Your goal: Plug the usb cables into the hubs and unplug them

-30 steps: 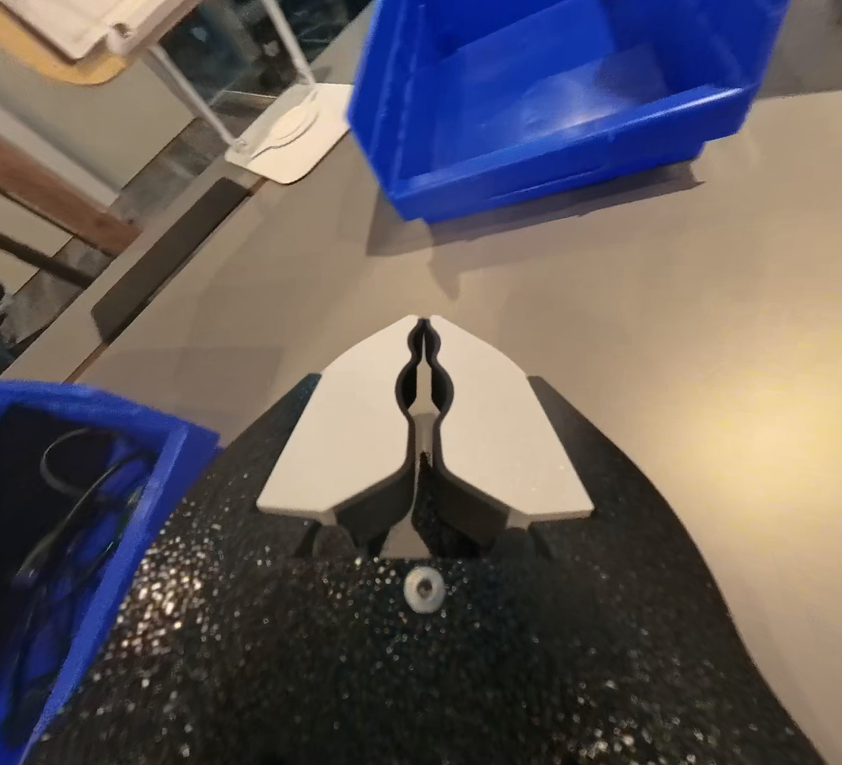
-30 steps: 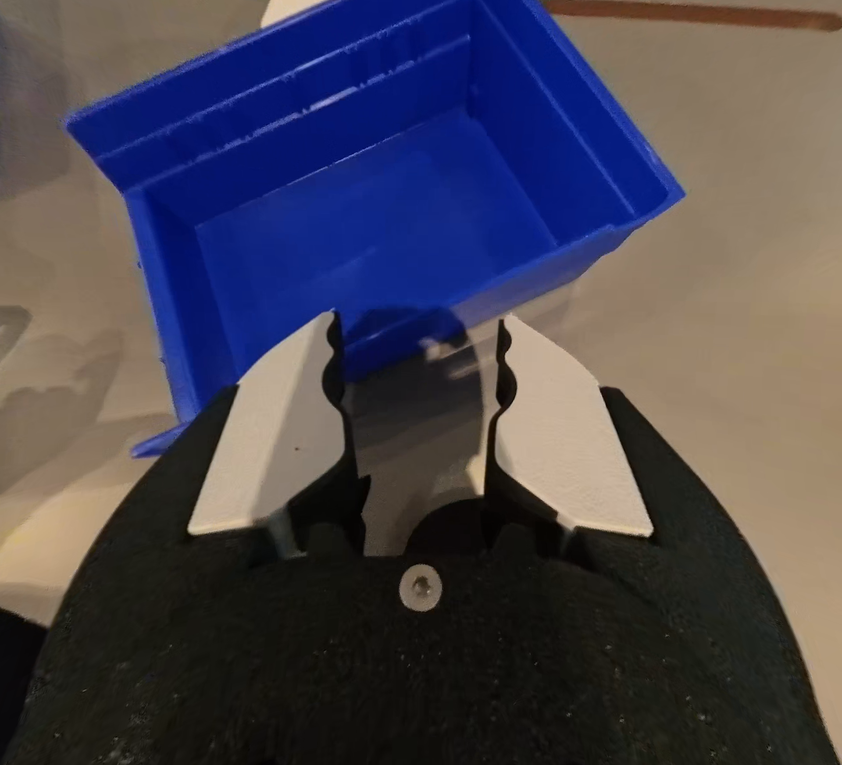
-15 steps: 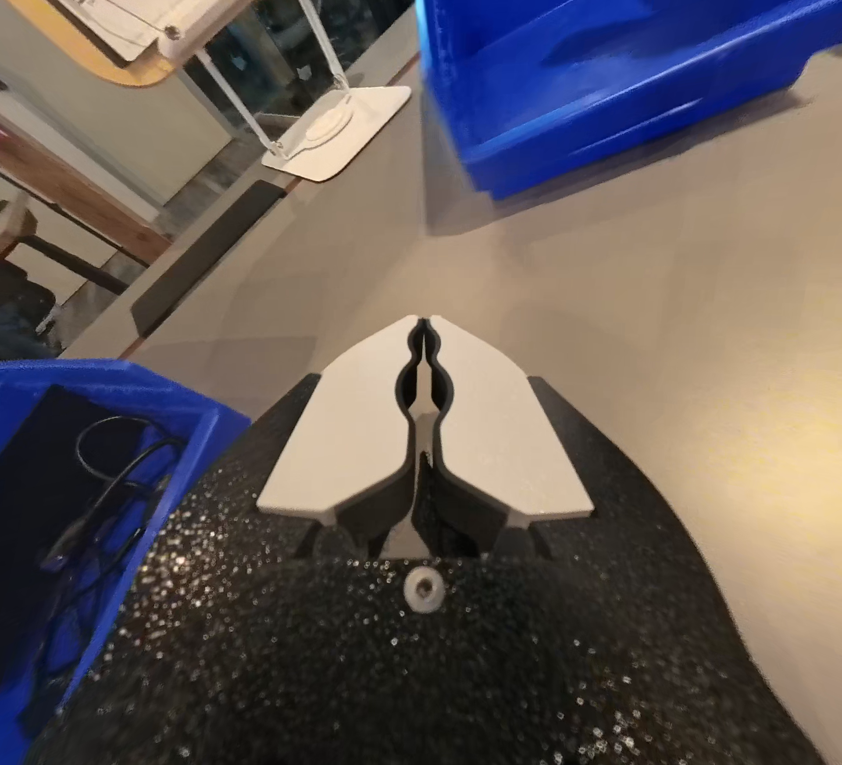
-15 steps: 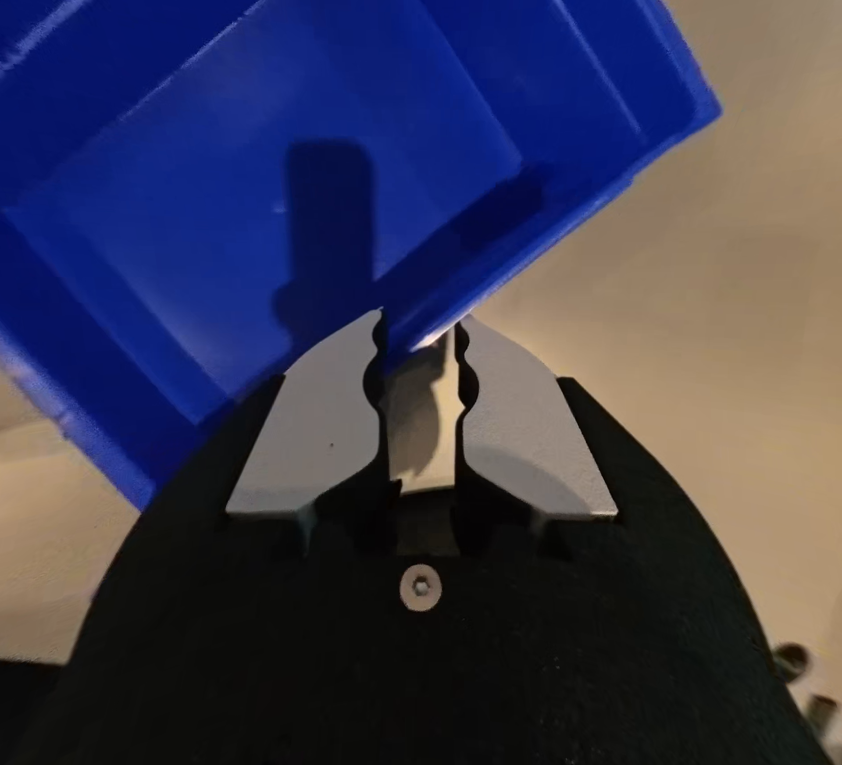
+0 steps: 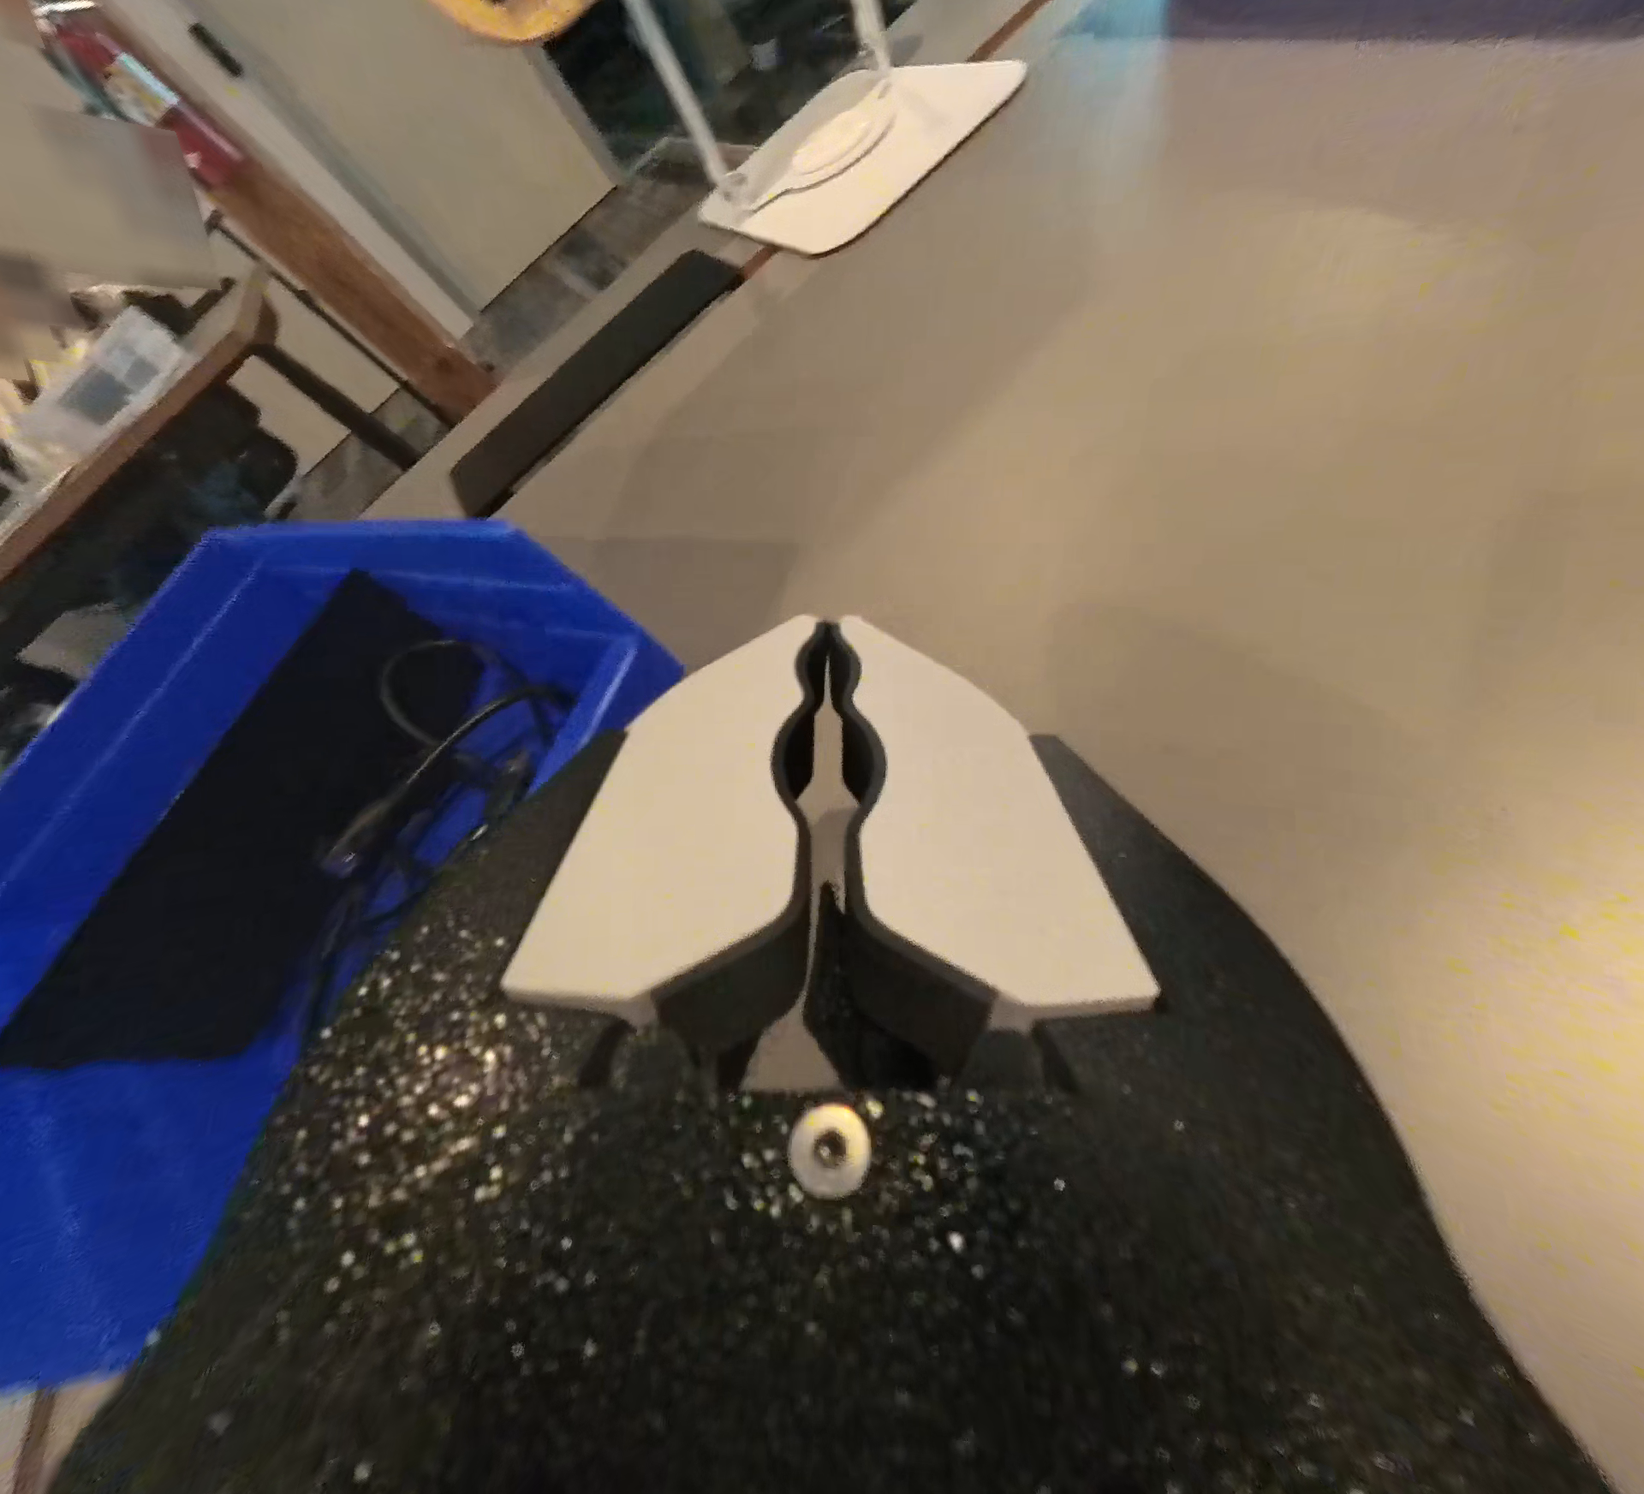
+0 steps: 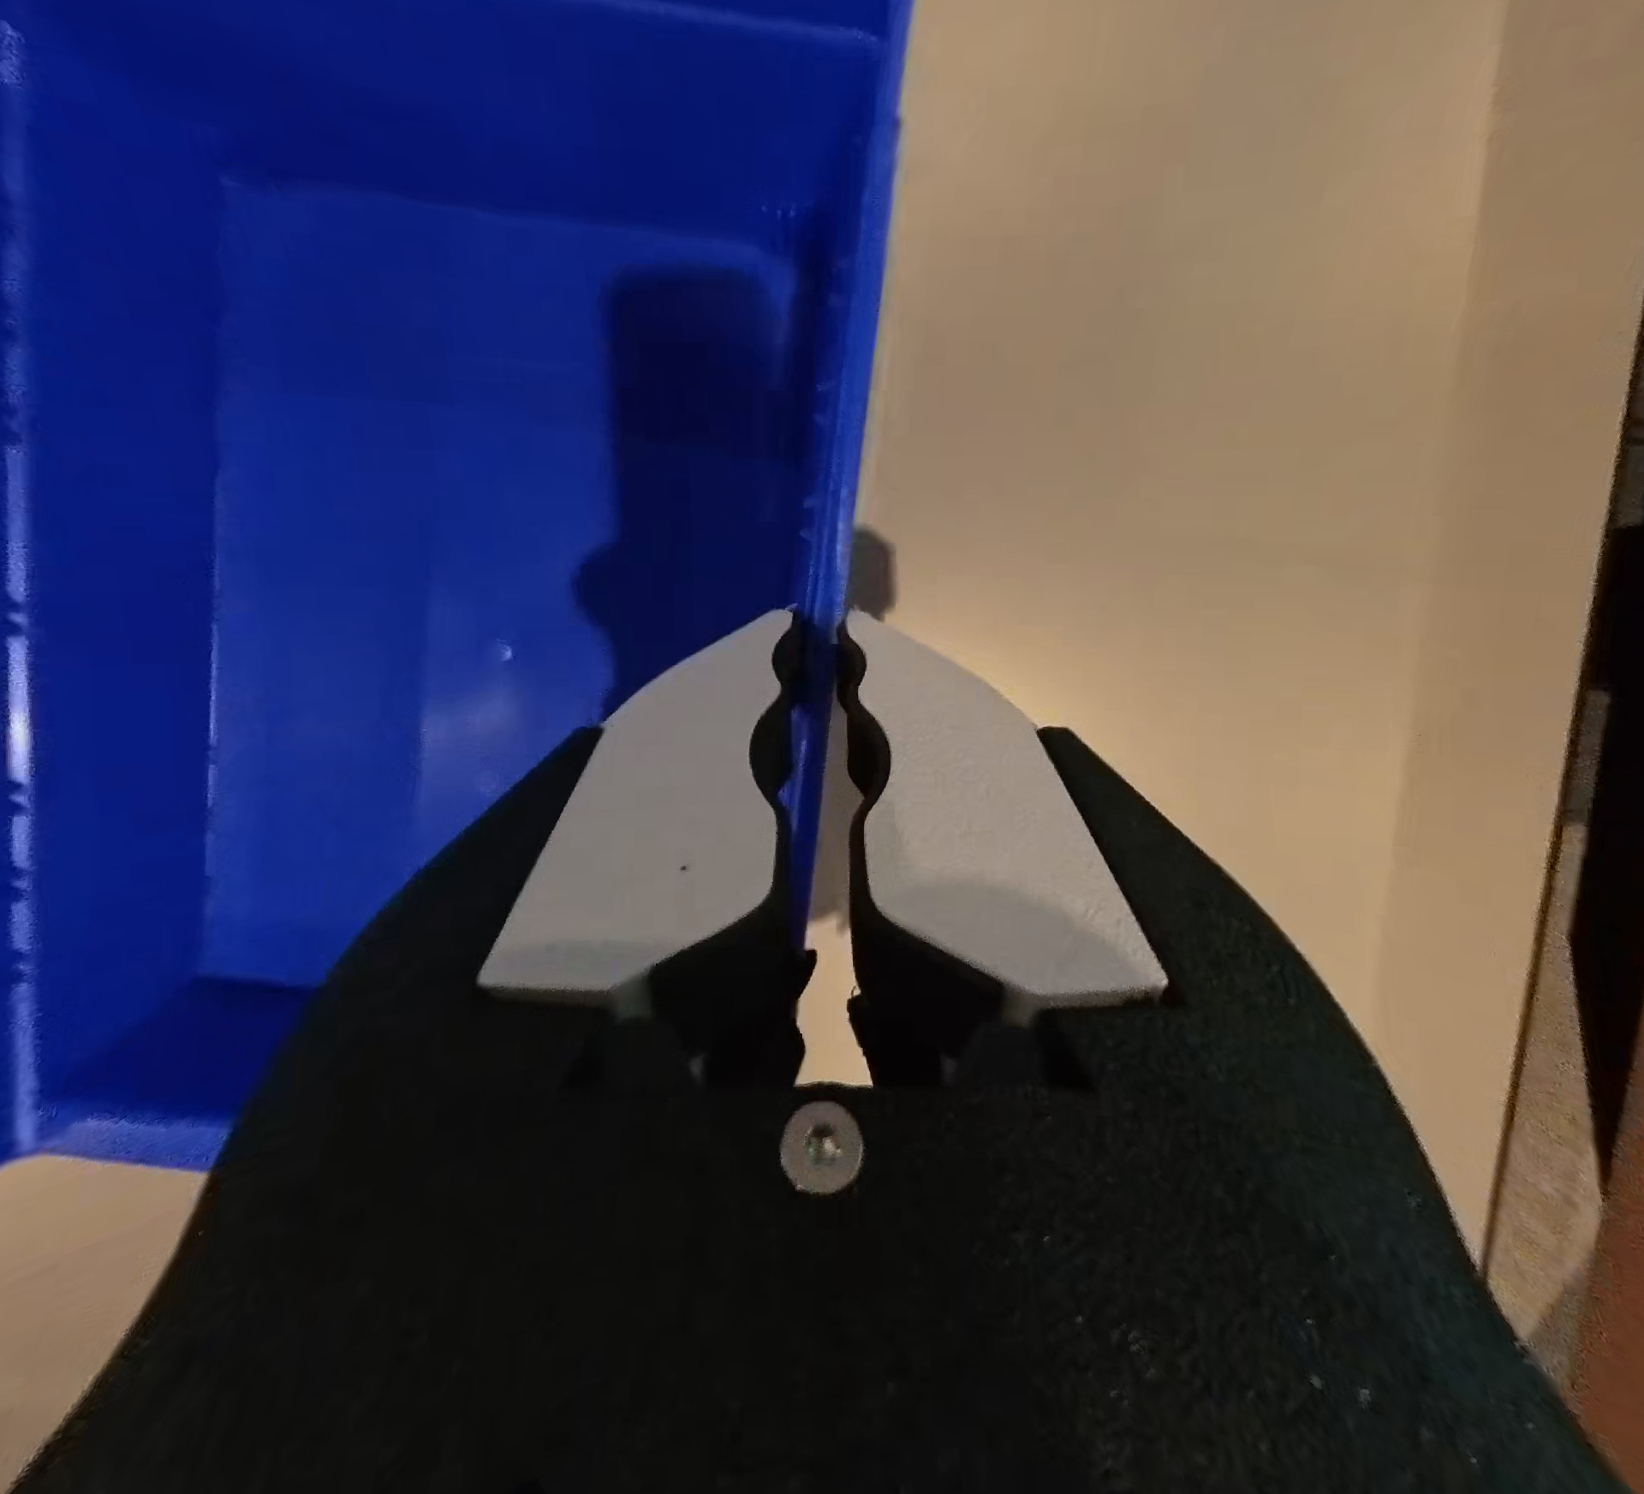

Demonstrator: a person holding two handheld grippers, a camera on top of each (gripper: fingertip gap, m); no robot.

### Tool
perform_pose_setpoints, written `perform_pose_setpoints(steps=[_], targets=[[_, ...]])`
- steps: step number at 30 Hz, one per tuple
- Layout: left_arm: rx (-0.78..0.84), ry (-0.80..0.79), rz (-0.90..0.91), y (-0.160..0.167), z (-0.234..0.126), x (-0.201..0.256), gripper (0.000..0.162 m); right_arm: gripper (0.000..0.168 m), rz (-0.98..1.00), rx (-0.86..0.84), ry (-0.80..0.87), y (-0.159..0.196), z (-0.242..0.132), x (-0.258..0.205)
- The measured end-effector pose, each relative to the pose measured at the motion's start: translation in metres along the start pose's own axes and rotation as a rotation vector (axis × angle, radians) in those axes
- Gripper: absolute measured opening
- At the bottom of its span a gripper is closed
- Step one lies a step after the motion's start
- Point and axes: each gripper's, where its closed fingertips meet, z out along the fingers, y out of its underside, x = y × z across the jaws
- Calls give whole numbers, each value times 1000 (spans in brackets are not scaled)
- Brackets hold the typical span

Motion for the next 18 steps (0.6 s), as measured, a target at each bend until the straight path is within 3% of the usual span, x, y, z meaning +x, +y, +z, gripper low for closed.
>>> perform_pose_setpoints(steps=[5,10,12,17,18], targets=[[-40,-105,-119,15,-14,-37,0,10,-60,26,50,-11,3,20],[-53,-318,-179,30,-32,-83,0,52,-95,318,85,-40,-49,6],[-76,-432,-183,42,-44,-105,0,69,-120,464,68,-43,-86,-15],[-146,-676,-221,69,-77,-160,3,63,-308,726,-142,-2,-164,-133],[-160,-717,-221,74,-83,-169,17,62,-352,764,-209,13,-174,-162]])
